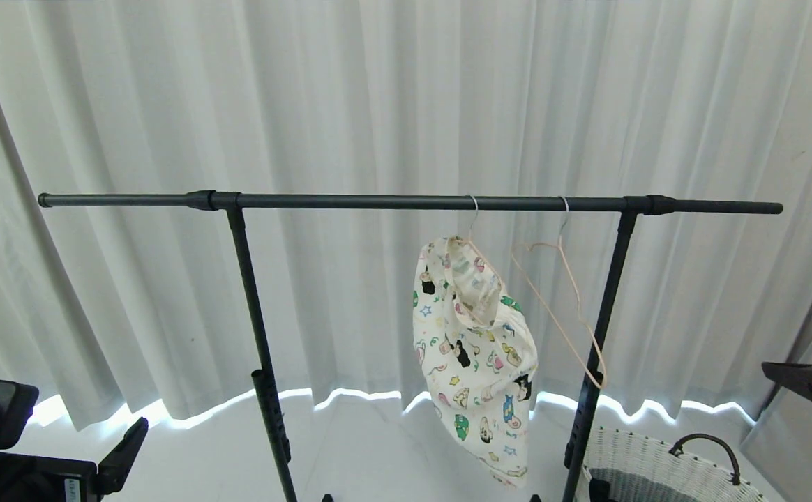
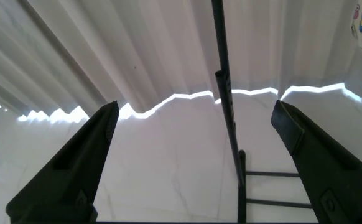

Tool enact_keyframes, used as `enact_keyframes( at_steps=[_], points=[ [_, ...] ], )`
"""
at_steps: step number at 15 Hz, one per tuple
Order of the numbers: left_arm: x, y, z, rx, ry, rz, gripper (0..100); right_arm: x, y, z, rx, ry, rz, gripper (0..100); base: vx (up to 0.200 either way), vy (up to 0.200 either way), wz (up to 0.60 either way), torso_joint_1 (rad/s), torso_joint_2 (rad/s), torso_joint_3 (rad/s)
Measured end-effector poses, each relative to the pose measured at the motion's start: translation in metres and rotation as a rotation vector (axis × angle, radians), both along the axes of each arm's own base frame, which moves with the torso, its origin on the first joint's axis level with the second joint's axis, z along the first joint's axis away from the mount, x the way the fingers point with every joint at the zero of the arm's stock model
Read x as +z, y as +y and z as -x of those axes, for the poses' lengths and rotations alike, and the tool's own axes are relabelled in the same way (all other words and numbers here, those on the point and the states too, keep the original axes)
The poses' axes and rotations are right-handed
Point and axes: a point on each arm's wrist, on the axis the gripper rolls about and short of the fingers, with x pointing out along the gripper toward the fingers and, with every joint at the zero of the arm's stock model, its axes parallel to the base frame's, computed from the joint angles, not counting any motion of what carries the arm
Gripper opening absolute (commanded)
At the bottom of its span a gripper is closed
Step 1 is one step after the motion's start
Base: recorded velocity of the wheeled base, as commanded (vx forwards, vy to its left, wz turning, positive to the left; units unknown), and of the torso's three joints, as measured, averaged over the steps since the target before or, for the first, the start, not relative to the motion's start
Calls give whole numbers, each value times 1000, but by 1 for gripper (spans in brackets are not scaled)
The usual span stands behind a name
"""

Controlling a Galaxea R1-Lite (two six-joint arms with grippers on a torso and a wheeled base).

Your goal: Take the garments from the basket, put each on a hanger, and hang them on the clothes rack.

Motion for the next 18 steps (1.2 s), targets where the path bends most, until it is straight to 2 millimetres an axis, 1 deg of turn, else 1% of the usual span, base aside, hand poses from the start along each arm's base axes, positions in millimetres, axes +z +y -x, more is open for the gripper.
enact_keyframes(
  at_steps=[1, 5, 7, 9, 12, 14, 18],
  points=[
    [0, 0, 1, 0, -3, 0, 100, 0, 0, 1, 7, -1, 8, 100, -200, 0, 0, 2, 2, 2],
    [1, 0, 5, -4, -18, -15, 100, -1, -1, 1, 12, 0, 10, 100, 0, 0, 0, 0, 0, 0],
    [3, 1, 8, -2, -29, -61, 100, -10, -1, 2, 27, 30, 34, 100, 0, 0, 0, 0, 0, 0],
    [3, 1, 11, 3, -29, -83, 100, -13, 0, 3, 83, 48, 59, 100, 0, 0, 0, 0, 0, 0],
    [4, 1, 13, 6, -44, -84, 100, -16, -2, 4, 81, 55, 67, 100, 0, 0, 0, 0, 0, 0],
    [2, 2, 15, 17, -24, -89, 100, -16, -5, 4, 64, 54, 66, 100, 0, 0, 0, 0, 0, 0],
    [-7, 3, 29, 27, 54, -99, 100, -16, -10, 3, 20, 53, 63, 100, 0, -200, 0, -1, -1, 6]
  ],
)
